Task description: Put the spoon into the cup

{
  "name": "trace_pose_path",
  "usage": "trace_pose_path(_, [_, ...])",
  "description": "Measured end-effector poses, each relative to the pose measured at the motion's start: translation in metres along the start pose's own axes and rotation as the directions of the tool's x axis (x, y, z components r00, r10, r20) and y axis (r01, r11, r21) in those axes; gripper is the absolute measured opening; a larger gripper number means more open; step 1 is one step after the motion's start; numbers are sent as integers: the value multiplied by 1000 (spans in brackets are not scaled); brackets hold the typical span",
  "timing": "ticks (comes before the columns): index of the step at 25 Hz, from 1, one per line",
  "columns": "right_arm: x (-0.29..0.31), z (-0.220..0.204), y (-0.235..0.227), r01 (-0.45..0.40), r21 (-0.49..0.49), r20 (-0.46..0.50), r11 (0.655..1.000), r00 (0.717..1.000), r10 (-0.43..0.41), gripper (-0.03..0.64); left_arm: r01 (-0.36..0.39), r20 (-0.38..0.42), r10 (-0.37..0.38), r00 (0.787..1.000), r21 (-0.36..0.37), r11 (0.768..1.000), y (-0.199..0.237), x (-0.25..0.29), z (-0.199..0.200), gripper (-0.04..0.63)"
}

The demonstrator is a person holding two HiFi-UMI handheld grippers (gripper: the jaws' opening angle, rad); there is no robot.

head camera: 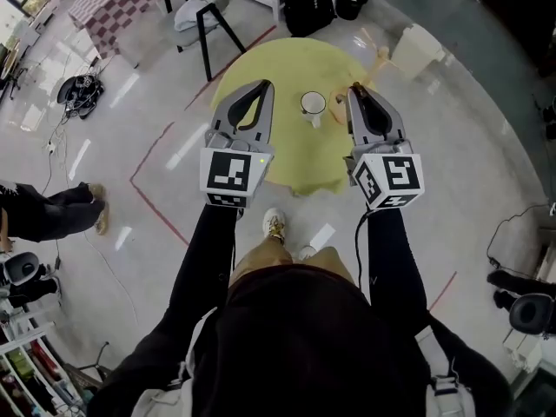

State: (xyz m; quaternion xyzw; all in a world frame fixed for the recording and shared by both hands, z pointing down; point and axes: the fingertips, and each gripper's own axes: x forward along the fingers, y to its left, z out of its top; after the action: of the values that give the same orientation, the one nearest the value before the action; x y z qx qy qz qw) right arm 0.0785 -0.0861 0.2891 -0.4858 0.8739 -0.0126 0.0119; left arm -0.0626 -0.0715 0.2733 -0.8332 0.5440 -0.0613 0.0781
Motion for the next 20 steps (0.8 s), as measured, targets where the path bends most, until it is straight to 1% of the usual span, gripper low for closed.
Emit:
trace_pose_path(3, [15,1,2,30,-12,-8,999,1000,-30,55,27,5,-27,1000,-4,1000,18,16,-4,15])
trace_pose_path(8, [38,-2,-5,77,-30,-22,997,997,-78,55,82,28,-83,996,29,996,34,44,-5,15])
trace_pose_path(10, [44,-4,-7,93,-34,-21,995,995,-94,55,99,38,-100,994,26,995,40,53,-8,15])
trace_pose_path(12, [50,-6,-6,102,-41,-20,994,995,-102,55,109,43,-110,993,22,994,47,58,-12,15])
trace_pose_path(16, [57,-12,-7,108,-44,-33,993,993,-109,55,113,41,-114,993,37,993,55,66,-18,15])
trace_pose_path(20, [61,-15,-12,110,-46,-35,993,993,-112,55,122,40,-123,992,16,992,56,74,-24,15])
